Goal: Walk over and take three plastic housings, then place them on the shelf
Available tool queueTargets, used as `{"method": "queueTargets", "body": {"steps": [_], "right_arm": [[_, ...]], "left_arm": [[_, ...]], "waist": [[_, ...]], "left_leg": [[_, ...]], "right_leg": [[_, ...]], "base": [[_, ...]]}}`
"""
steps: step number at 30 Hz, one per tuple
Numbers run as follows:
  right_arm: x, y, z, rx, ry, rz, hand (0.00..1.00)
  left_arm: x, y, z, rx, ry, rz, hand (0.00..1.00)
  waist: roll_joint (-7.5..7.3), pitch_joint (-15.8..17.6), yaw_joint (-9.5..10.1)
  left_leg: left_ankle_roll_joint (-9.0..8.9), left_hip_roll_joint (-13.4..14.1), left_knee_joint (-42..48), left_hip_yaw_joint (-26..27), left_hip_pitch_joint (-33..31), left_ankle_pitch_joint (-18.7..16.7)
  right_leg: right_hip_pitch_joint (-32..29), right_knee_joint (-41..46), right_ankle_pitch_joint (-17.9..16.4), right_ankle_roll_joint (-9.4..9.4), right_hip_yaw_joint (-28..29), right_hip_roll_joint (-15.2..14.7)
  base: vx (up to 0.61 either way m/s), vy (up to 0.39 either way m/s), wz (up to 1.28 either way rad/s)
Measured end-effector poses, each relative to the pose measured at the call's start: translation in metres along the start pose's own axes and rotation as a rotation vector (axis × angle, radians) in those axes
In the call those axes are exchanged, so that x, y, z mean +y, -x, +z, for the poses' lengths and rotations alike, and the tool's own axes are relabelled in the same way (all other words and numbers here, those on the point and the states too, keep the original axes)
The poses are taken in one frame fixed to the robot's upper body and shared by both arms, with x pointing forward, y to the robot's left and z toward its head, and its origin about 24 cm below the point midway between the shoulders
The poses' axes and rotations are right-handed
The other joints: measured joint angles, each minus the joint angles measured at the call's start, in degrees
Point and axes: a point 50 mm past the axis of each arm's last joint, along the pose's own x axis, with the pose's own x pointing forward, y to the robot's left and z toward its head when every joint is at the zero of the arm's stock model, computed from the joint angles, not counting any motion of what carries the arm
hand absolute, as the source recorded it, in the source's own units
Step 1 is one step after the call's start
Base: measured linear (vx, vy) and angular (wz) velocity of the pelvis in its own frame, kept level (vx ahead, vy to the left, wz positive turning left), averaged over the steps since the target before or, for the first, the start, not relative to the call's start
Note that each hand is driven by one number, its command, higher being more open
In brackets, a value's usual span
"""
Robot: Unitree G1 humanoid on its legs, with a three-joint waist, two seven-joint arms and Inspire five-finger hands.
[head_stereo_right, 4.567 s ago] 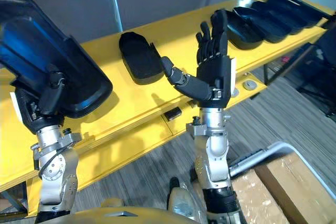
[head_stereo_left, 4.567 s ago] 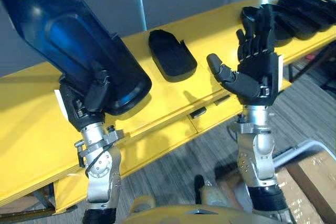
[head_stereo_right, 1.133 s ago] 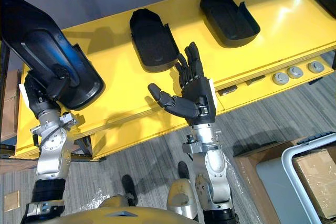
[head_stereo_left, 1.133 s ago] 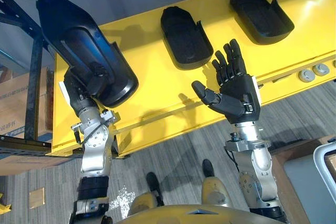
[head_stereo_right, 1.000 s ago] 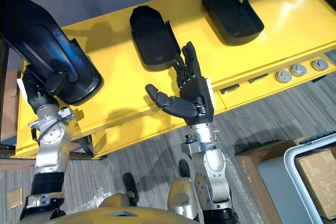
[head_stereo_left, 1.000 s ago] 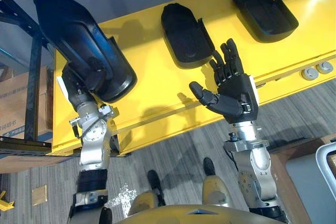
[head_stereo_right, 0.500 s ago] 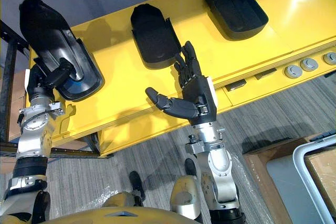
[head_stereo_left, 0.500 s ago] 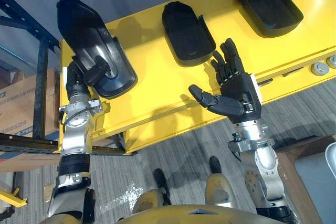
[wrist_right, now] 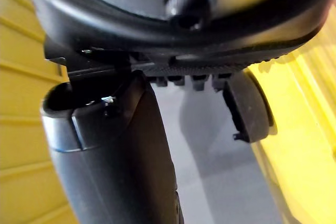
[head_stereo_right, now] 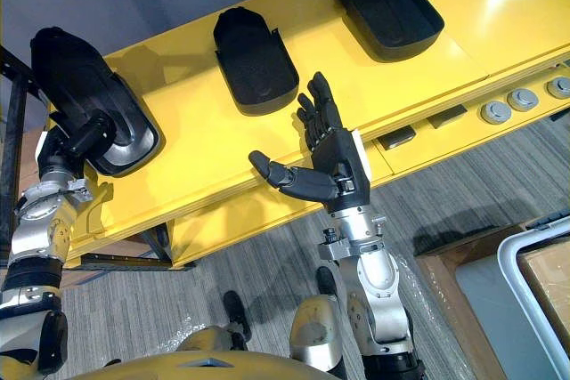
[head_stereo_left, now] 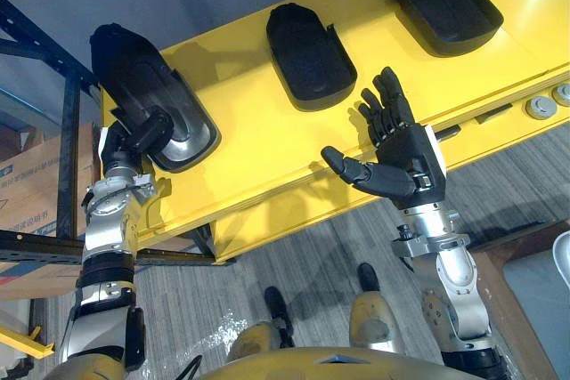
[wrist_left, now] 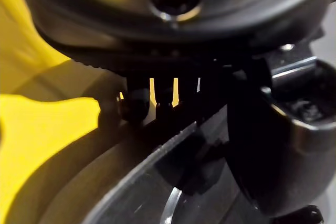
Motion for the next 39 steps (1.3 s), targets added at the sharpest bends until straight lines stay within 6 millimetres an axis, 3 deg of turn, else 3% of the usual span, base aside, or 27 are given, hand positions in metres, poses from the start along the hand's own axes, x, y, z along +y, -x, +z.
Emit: {"method": "queueTargets", "body": {"steps": [15,22,25,27,30,32,35,39], "right_arm": [[-0.001,0.0,0.0,0.003,0.007,-0.001,1.0],[0.0,0.0,0.0,0.001,0.008,0.005,1.0],[0.001,0.0,0.002,-0.014,0.022,0.011,1.0],[0.002,-0.001,0.003,-0.028,0.042,0.014,1.0],[0.004,-0.005,0.004,-0.052,0.033,0.003,1.0],[0.005,-0.008,0.007,-0.088,0.025,-0.023,1.0],[0.006,-0.008,0.003,-0.081,0.041,-0.053,1.0],[0.004,-0.006,-0.01,-0.029,0.026,-0.103,1.0]], "left_arm": [[0.004,-0.005,0.007,-0.009,-0.083,-0.056,1.0],[-0.003,-0.003,0.008,-0.028,-0.085,-0.031,1.0],[-0.017,0.011,0.011,-0.094,-0.046,-0.031,1.0],[-0.04,0.025,0.017,-0.174,0.015,-0.076,1.0],[-0.066,0.045,0.033,-0.281,0.075,-0.142,1.0],[-0.082,0.065,0.054,-0.426,0.129,-0.183,1.0],[-0.088,0.084,0.082,-0.643,0.159,-0.148,1.0],[-0.088,0.1,0.099,-0.816,0.204,-0.065,1.0]], "waist": [[0.24,-0.1,-0.25],[0.25,-0.2,-0.27],[-0.14,-0.3,-0.21],[-0.93,-0.8,0.18],[-2.83,-1.8,0.67],[-4.24,-3.2,1.5],[-4.9,-4.6,1.7],[-4.29,-7.3,2.23]], "left_leg": [[0.08,0.0,0.0,0.1,0.1,0.2],[0.07,0.0,-0.2,-0.1,0.8,0.1],[0.07,0.0,-0.2,-0.5,0.8,0.1],[-0.01,0.2,-0.1,-1.3,0.8,0.2],[-0.13,0.4,-0.1,-2.5,0.9,0.3],[-0.13,0.4,-0.1,-3.0,0.9,0.3],[-0.17,0.3,-0.3,-4.1,1.8,0.2],[-0.2,0.4,-0.3,-4.5,2.2,0.3]], "right_leg": [[0.3,-0.8,0.4,0.51,0.1,0.0],[2.2,-2.9,1.4,0.79,-0.1,0.0],[3.0,-4.1,1.9,0.86,-0.5,0.0],[3.6,-4.2,2.1,0.79,-1.6,0.1],[4.9,-5.0,2.1,0.72,-2.9,0.2],[5.5,-5.5,2.1,0.71,-3.4,0.2],[7.3,-6.0,2.0,0.51,-4.6,0.1],[8.1,-6.0,1.9,0.35,-5.1,0.1]], "base": [[0.0,0.0,0.0],[0.0,0.0,0.0],[0.01,-0.001,0.07],[0.03,-0.009,0.2],[0.02,-0.017,0.18],[0.01,-0.001,0.15],[0.0,-0.002,0.17],[-0.02,0.0,0.06]]}}
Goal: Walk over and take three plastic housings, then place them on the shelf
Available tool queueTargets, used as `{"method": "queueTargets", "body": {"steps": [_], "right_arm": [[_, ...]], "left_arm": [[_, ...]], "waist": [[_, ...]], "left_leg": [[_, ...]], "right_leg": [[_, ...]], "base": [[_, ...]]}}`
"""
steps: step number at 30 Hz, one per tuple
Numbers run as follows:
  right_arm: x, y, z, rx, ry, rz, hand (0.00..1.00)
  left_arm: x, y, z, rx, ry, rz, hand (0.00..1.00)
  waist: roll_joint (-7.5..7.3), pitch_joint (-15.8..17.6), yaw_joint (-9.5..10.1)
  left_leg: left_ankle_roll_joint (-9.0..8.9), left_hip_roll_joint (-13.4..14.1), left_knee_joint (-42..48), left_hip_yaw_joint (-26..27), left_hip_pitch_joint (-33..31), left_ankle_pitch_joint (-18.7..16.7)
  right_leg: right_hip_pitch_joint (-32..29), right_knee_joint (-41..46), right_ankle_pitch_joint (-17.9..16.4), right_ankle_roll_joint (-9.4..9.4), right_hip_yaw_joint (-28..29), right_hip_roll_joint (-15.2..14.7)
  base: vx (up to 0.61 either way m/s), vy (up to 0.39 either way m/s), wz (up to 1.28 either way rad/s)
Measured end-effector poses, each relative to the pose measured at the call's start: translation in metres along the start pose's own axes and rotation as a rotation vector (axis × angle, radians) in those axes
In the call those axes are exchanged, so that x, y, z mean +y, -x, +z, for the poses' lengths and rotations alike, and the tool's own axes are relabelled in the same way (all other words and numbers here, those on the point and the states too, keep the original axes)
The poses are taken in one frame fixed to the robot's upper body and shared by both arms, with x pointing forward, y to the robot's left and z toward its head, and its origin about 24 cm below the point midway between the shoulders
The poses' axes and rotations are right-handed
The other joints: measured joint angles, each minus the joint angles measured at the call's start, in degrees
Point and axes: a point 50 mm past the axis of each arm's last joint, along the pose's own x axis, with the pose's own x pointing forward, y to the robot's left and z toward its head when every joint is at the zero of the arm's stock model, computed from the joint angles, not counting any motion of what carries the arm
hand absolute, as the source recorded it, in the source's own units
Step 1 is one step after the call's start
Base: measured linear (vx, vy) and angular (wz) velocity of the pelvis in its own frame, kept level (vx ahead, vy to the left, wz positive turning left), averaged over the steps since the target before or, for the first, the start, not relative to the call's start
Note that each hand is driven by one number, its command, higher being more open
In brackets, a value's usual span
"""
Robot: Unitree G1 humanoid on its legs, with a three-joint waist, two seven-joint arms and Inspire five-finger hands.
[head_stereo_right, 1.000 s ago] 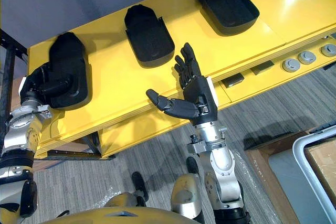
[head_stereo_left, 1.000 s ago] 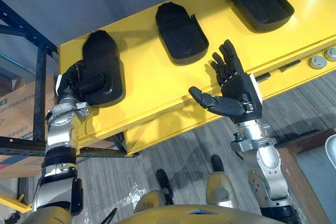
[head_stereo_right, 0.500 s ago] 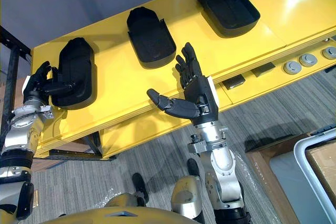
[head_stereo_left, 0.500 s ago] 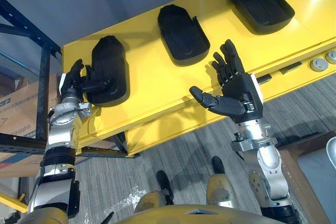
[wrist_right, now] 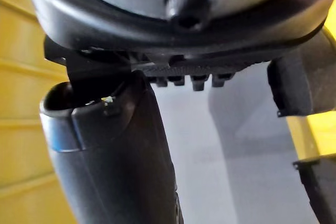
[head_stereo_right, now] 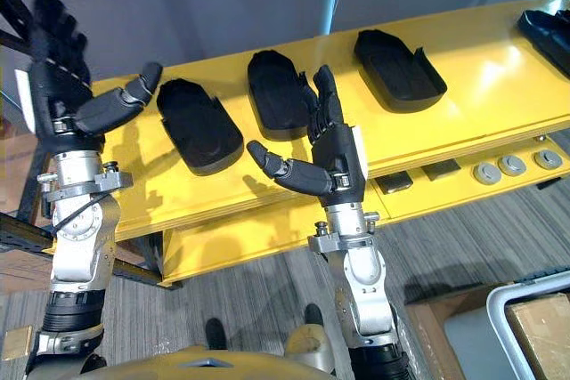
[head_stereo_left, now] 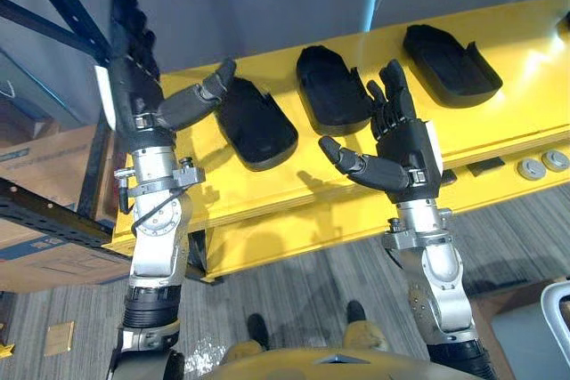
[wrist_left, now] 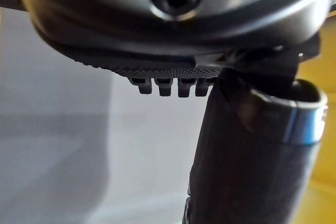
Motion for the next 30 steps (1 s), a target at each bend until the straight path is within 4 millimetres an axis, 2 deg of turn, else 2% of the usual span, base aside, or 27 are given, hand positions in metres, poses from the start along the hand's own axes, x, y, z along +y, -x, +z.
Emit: {"method": "queueTargets", "body": {"steps": [2,6,12,17,21,25,30], "right_arm": [[-0.003,0.002,-0.009,0.036,-0.011,-0.066,1.0],[-0.007,0.004,-0.011,0.045,-0.018,-0.132,1.0],[-0.019,0.007,-0.009,0.035,-0.011,-0.202,1.0],[-0.025,0.01,-0.009,0.036,-0.019,-0.227,1.0],[-0.022,0.01,-0.01,0.04,-0.009,-0.193,1.0],[-0.02,0.008,-0.01,0.05,-0.003,-0.16,1.0],[-0.011,0.0,-0.025,0.123,-0.008,-0.052,1.0]], "left_arm": [[-0.003,0.004,0.004,-0.047,-0.03,0.035,1.0],[-0.003,0.016,-0.001,-0.026,-0.1,0.04,1.0],[0.005,0.038,-0.012,0.07,-0.114,0.059,1.0],[0.007,0.049,-0.014,0.098,-0.098,0.088,1.0],[0.009,0.053,-0.009,0.11,-0.051,0.095,1.0],[0.004,0.056,-0.005,0.106,-0.039,0.024,1.0],[-0.001,0.061,-0.005,0.122,-0.028,-0.043,1.0]], "waist": [[0.28,-1.1,0.35],[0.13,-2.4,0.31],[-2.26,-4.1,0.84],[-3.54,-4.9,1.13],[-3.69,-5.1,1.68],[-3.88,-5.3,2.6],[-4.24,-5.5,3.41]], "left_leg": [[-0.08,0.1,0.0,0.0,0.7,-0.1],[-0.58,0.5,0.0,-0.1,0.6,-0.2],[-0.8,1.1,0.0,-0.5,0.4,0.2],[-0.73,1.0,0.0,-1.7,0.4,0.3],[-0.78,1.0,-0.1,-2.2,0.1,0.3],[-0.77,1.0,-0.1,-4.0,-1.1,0.9],[-0.85,1.0,-0.1,-5.7,-2.0,1.4]], "right_leg": [[0.7,0.0,-0.3,-0.39,-0.4,0.0],[0.9,-0.8,-0.1,-0.61,-0.7,0.3],[1.1,-0.9,0.1,-0.63,-1.3,1.0],[2.0,-1.1,0.1,-0.71,-2.7,0.8],[2.1,-1.3,0.0,-0.79,-3.1,0.9],[2.1,-1.5,0.0,-0.81,-4.9,0.9],[2.4,-1.6,0.0,-0.87,-6.6,0.9]], "base": [[-0.05,0.0,0.0],[-0.05,-0.007,0.01],[0.0,-0.006,0.02],[0.01,-0.002,0.12],[-0.01,0.002,0.07],[-0.02,-0.005,0.21],[-0.03,-0.005,0.18]]}}
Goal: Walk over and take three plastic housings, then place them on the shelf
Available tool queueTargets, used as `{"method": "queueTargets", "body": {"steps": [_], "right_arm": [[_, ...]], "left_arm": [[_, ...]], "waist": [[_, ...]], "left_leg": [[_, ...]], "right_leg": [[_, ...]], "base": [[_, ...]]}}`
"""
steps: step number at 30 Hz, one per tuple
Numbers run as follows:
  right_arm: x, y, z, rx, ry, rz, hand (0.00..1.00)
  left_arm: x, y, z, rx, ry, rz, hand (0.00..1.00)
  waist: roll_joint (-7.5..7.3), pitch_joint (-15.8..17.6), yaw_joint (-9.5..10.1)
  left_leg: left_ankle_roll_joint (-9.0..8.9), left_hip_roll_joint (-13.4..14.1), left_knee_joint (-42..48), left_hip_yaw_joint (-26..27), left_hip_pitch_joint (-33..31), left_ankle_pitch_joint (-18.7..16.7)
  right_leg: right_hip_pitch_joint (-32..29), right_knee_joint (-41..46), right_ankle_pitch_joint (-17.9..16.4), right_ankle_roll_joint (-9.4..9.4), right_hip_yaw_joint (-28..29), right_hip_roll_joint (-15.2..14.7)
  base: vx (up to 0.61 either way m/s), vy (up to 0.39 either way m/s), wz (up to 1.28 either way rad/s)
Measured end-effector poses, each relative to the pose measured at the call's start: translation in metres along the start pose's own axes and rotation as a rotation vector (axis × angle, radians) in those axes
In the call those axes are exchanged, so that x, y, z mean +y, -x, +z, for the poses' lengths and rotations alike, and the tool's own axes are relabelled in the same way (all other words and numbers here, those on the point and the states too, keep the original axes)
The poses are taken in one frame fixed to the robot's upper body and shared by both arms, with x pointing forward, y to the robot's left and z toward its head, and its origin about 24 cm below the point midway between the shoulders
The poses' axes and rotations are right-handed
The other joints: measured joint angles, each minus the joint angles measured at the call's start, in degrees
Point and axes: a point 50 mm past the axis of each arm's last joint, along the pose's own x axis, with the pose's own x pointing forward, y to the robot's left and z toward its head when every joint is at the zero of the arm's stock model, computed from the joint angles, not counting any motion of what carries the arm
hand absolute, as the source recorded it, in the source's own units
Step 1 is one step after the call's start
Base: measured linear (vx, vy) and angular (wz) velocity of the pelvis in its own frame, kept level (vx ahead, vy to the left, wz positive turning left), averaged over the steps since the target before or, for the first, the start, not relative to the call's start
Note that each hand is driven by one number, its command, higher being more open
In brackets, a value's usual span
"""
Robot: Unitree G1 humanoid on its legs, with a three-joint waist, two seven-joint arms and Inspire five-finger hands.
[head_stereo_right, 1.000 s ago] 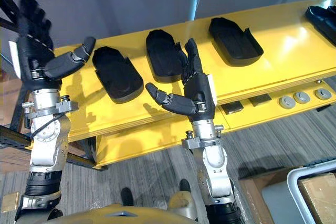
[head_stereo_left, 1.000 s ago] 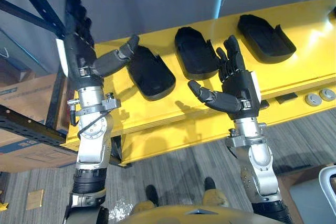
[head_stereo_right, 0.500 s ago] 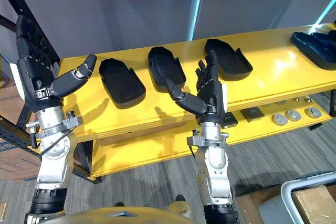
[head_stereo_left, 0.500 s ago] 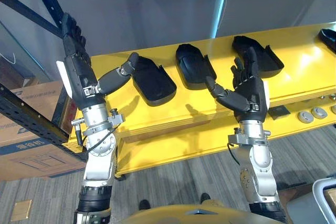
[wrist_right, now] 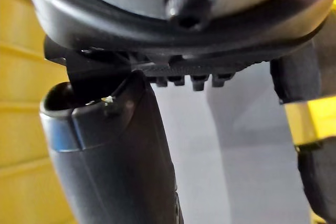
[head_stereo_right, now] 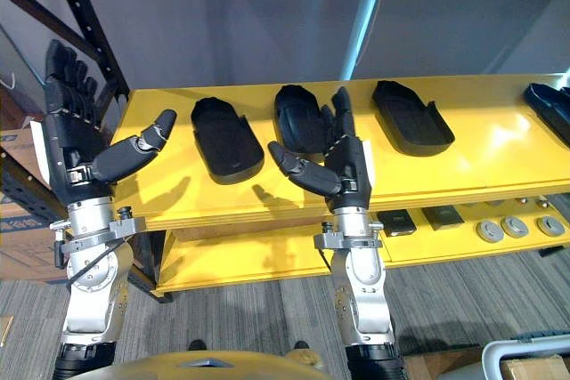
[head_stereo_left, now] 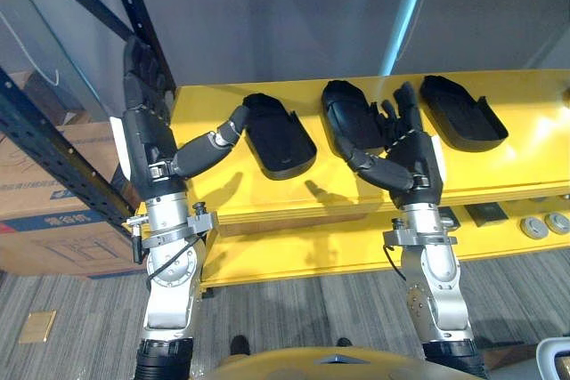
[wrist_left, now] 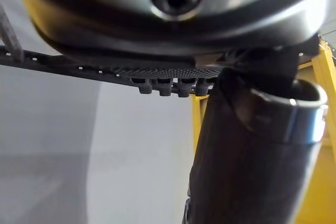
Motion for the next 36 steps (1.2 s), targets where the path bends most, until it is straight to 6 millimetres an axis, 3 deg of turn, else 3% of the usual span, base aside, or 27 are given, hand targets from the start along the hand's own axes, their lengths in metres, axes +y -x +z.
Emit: {"method": "queueTargets", "body": {"steps": [14,21,25,36], "right_arm": [[0.018,-0.023,-0.003,-0.004,0.034,0.146,1.0],[0.02,-0.021,-0.014,0.054,0.03,0.174,1.0],[0.032,-0.022,-0.019,0.079,0.054,0.235,1.0],[0.046,-0.044,-0.024,0.091,0.064,0.348,1.0]], "left_arm": [[-0.004,-0.002,0.003,-0.008,0.044,-0.014,1.0],[-0.01,-0.002,0.004,-0.011,0.06,-0.038,1.0],[-0.012,-0.003,0.004,-0.011,0.064,-0.049,1.0],[-0.019,-0.01,0.011,-0.054,0.091,-0.067,1.0]], "waist": [[-1.72,1.2,2.18],[-1.62,1.5,2.25],[-1.66,2.7,2.23],[-1.58,5.3,3.07]], "left_leg": [[0.16,-0.1,0.0,-1.9,-2.7,1.1],[0.16,-0.1,0.0,-2.0,-2.6,1.1],[0.12,0.0,0.0,-2.0,-2.5,1.2],[0.05,-0.1,0.0,-3.9,-3.5,1.7]], "right_leg": [[-1.4,0.0,0.2,-0.27,-1.8,0.1],[-1.3,0.2,0.1,-0.43,-2.0,0.1],[-1.3,0.6,-0.2,-0.84,-2.0,0.1],[-1.4,0.9,-0.2,-0.8,-3.8,0.1]], "base": [[-0.02,-0.002,0.06],[0.0,0.0,0.0],[-0.02,-0.003,0.0],[-0.02,-0.011,0.08]]}}
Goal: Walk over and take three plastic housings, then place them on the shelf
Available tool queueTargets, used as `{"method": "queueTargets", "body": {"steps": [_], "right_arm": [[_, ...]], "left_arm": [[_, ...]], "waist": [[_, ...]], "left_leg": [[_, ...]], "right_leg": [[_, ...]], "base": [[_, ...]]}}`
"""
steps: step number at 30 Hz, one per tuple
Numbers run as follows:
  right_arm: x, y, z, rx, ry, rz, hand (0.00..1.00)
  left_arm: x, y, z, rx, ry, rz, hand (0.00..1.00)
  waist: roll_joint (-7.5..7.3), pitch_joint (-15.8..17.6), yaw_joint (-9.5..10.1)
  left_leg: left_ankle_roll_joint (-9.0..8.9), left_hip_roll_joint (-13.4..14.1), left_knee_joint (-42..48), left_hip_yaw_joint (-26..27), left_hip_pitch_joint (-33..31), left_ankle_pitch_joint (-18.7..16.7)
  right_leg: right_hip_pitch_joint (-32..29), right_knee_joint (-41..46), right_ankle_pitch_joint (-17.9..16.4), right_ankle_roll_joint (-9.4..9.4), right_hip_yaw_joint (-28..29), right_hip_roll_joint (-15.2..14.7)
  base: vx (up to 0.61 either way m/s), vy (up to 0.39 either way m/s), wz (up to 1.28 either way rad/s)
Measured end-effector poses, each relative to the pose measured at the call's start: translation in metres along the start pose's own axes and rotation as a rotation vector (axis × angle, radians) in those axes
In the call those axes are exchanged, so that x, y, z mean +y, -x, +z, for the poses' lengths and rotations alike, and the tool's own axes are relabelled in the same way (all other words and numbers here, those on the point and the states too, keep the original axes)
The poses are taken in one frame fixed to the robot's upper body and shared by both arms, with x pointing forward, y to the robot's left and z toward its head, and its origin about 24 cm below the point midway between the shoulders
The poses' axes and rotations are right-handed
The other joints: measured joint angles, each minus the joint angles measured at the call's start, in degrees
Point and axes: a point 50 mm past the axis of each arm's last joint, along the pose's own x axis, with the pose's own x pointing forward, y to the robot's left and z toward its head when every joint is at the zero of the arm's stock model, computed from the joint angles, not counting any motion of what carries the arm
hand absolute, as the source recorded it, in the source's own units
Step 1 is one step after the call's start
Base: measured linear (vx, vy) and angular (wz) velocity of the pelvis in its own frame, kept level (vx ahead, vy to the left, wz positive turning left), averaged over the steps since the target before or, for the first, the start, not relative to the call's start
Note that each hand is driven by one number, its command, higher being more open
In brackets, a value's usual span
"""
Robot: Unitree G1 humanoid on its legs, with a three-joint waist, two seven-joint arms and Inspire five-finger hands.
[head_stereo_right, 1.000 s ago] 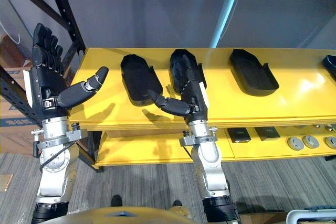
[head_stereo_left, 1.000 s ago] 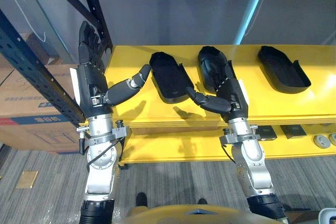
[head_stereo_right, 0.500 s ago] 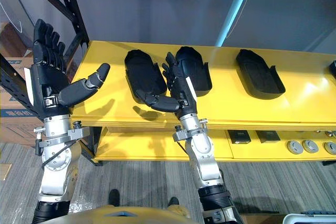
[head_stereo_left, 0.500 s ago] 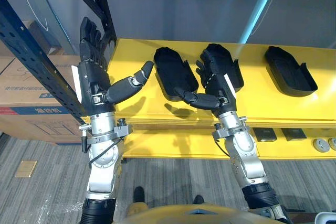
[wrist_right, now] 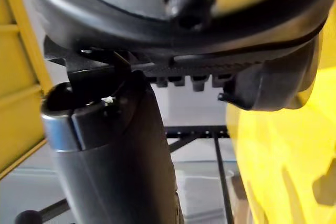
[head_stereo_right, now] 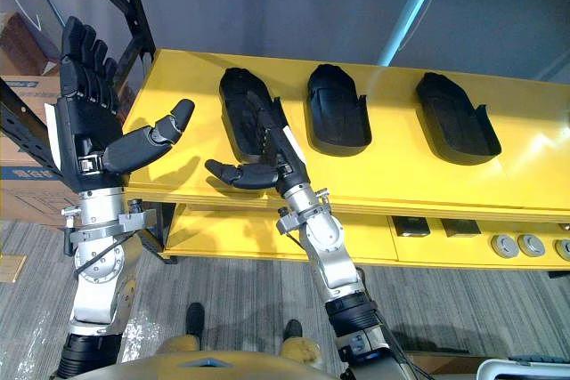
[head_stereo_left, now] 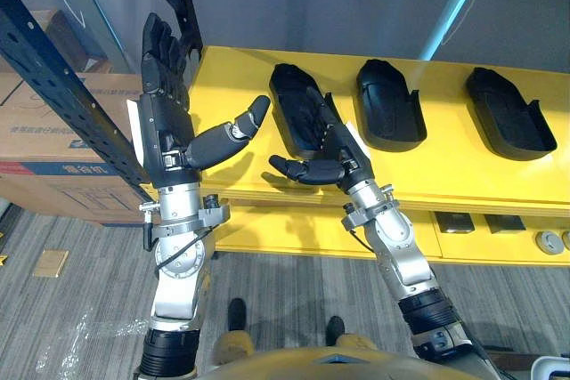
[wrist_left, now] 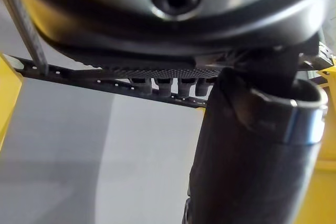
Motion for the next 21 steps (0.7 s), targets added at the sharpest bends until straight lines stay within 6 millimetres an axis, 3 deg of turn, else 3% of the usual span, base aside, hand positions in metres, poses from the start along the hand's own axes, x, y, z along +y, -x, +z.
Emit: {"method": "queueTargets", "body": {"steps": [21], "right_arm": [[0.004,-0.02,0.0,0.026,0.032,0.13,1.0]], "left_arm": [[0.005,-0.003,0.009,-0.039,-0.006,0.022,1.0]], "waist": [[1.12,3.6,1.38]], "left_leg": [[-0.08,-0.1,0.0,-2.0,-0.9,0.6]], "right_leg": [[-0.1,0.9,-0.5,-0.67,-1.8,0.0]], "base": [[-0.02,-0.011,0.04]]}}
